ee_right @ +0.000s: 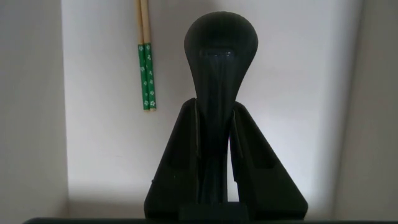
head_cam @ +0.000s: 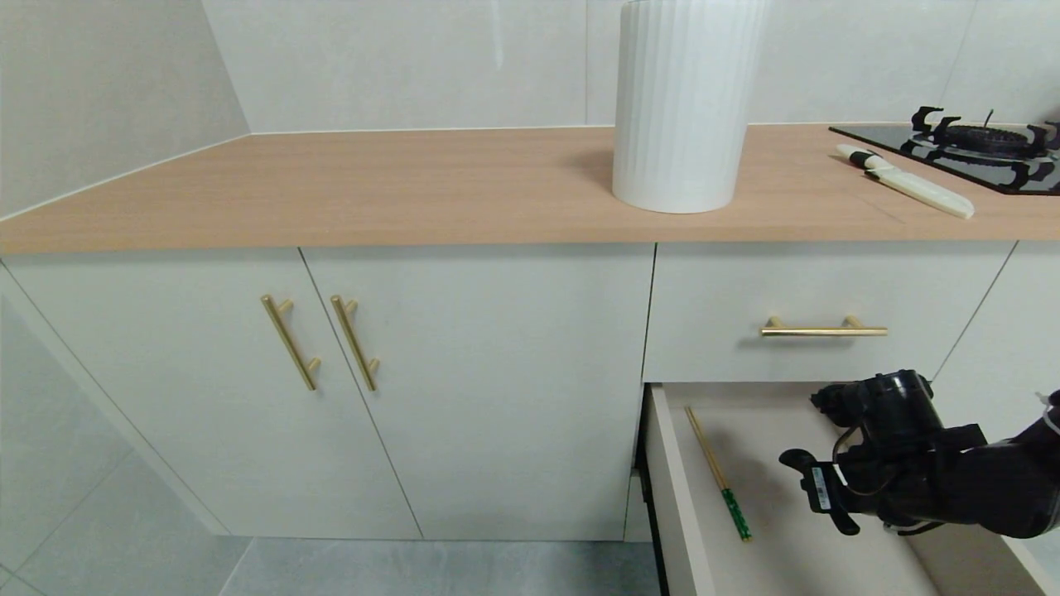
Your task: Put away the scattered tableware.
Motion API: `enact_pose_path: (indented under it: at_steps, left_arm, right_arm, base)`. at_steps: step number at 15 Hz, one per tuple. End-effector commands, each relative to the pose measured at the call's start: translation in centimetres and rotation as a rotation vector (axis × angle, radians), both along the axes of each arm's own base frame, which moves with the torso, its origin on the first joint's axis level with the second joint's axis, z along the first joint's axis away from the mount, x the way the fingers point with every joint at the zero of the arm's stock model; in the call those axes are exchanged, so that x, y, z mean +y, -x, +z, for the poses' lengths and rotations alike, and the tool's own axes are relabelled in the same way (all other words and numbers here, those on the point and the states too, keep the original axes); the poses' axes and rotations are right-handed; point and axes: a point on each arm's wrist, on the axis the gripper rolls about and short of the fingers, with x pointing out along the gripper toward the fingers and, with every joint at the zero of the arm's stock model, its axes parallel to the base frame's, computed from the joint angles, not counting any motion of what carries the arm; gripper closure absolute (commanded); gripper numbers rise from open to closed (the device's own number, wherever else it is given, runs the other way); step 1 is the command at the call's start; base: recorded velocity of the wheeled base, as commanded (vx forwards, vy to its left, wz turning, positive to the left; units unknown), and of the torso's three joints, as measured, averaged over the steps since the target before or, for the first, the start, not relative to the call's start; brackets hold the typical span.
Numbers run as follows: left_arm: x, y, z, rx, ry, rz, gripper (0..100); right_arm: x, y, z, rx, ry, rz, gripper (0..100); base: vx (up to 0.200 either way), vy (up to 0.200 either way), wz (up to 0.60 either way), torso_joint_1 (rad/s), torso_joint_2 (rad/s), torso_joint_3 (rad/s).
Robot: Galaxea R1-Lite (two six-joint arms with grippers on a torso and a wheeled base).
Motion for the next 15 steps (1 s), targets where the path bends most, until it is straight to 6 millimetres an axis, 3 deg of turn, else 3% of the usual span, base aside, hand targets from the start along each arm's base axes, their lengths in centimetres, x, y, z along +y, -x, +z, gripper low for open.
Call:
enact_pose_path:
  at_steps: [1,7,15]
  left_arm:
    - [0.0,0.0,0.0,0.001,0.000,0.000,0]
    - [0.0,0.0,0.0,0.001,0.000,0.000,0]
    - [0.0,0.0,0.0,0.000,0.000,0.000,0]
  right_arm:
    - [0.1,-0.7,-1.5,0.032,0.007,0.001,100]
    - [-0.3,-2.6,-6.5,0.023,0.003,-0.022,100]
    - [-0.2,-3.8,-9.2,-0.003,0.020,-0.003,100]
  base:
    - [0.000,0.000,0.00,0.000,0.00,0.000]
    - [0.000,0.000,0.00,0.000,0.00,0.000]
    - [0.000,0.000,0.00,0.000,0.00,0.000]
